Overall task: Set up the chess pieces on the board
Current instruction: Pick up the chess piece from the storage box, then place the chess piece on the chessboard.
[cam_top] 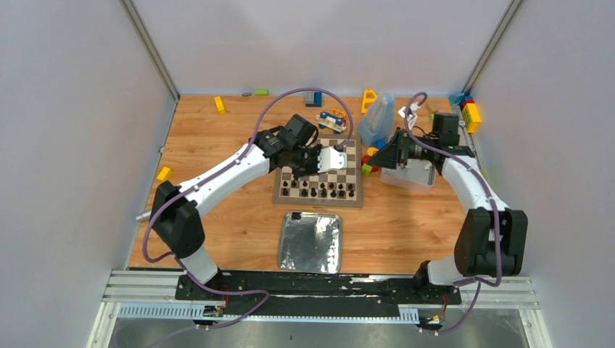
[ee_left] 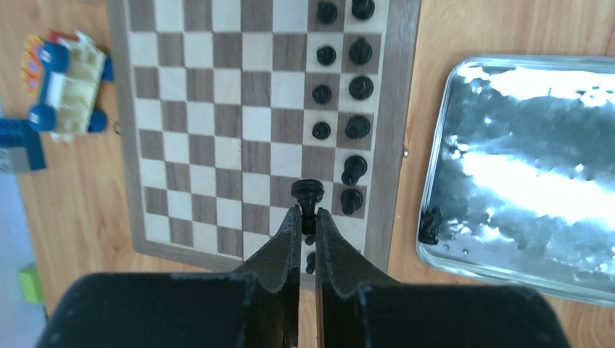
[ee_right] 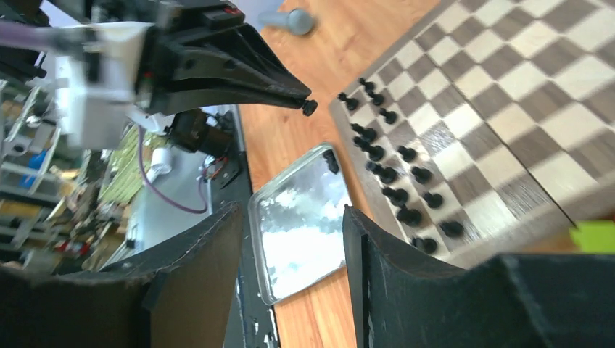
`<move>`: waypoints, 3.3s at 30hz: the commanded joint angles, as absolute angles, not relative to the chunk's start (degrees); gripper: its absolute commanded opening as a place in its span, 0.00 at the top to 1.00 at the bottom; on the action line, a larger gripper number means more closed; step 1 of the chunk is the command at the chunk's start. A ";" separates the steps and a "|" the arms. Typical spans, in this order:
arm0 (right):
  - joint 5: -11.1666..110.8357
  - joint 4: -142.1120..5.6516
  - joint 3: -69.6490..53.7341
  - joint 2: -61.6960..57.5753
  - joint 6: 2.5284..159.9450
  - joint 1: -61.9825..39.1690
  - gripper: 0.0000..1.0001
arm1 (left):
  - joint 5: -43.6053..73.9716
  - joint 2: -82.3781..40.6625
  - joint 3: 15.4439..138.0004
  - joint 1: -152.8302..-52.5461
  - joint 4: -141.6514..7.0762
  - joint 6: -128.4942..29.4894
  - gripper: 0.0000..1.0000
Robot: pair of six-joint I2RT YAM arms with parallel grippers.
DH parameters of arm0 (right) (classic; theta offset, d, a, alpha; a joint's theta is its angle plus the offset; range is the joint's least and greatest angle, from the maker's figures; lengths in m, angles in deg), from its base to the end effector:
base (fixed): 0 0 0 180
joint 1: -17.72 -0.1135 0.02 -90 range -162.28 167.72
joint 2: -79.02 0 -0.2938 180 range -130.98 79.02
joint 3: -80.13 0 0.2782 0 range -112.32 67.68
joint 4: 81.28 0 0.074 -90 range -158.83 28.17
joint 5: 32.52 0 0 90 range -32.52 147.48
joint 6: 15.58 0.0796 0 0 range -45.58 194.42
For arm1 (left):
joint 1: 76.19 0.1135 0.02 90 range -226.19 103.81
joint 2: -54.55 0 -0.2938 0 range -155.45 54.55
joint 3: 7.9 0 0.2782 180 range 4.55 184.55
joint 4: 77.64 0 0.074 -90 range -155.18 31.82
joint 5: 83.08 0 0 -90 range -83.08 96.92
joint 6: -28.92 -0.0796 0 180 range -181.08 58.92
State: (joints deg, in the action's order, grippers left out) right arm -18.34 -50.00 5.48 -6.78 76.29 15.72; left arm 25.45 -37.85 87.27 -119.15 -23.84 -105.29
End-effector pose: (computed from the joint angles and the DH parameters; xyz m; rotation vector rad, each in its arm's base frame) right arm 0.3375 0.0890 0.2896 -0.6603 1.9166 1.5208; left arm 0.2786 -0.2940 0.3043 1.7788 1.6652 -0.3874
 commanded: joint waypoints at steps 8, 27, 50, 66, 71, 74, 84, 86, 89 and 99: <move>-22.23 -40.46 13.85 6.74 63.17 30.04 0.47 | 14.83 -57.12 110.63 -118.93 0.07 -102.43 0.99; -28.08 -36.90 13.41 6.43 60.17 35.09 0.49 | 11.03 -76.61 132.22 -120.28 15.57 -103.05 0.95; -29.87 -32.94 12.57 5.14 56.64 36.44 0.50 | 10.73 -81.17 133.10 -121.45 13.28 -102.48 0.94; -30.44 -30.60 11.96 4.31 54.68 36.79 0.50 | 10.53 -82.02 132.94 -121.65 12.76 -102.60 0.88; -30.52 -30.11 11.81 4.22 54.30 36.89 0.50 | 10.18 -82.41 132.92 -121.71 12.54 -102.64 0.86; -30.64 -29.77 11.70 4.05 53.99 36.97 0.50 | 9.90 -82.47 132.79 -121.76 12.46 -102.61 0.83; -30.75 -28.92 11.47 3.58 53.22 37.10 0.50 | 10.38 -81.21 132.60 -121.72 11.30 -102.48 0.67; -30.80 -28.77 11.44 3.53 53.10 37.21 0.50 | 10.73 -81.05 132.51 -121.72 11.31 -102.49 0.66; -30.80 -28.62 11.36 3.42 52.98 37.17 0.50 | 10.58 -80.83 132.25 -121.73 11.34 -102.55 0.66; -30.85 -28.20 11.26 3.16 52.56 37.24 0.51 | 12.58 -80.22 131.12 -121.72 11.40 -102.28 0.79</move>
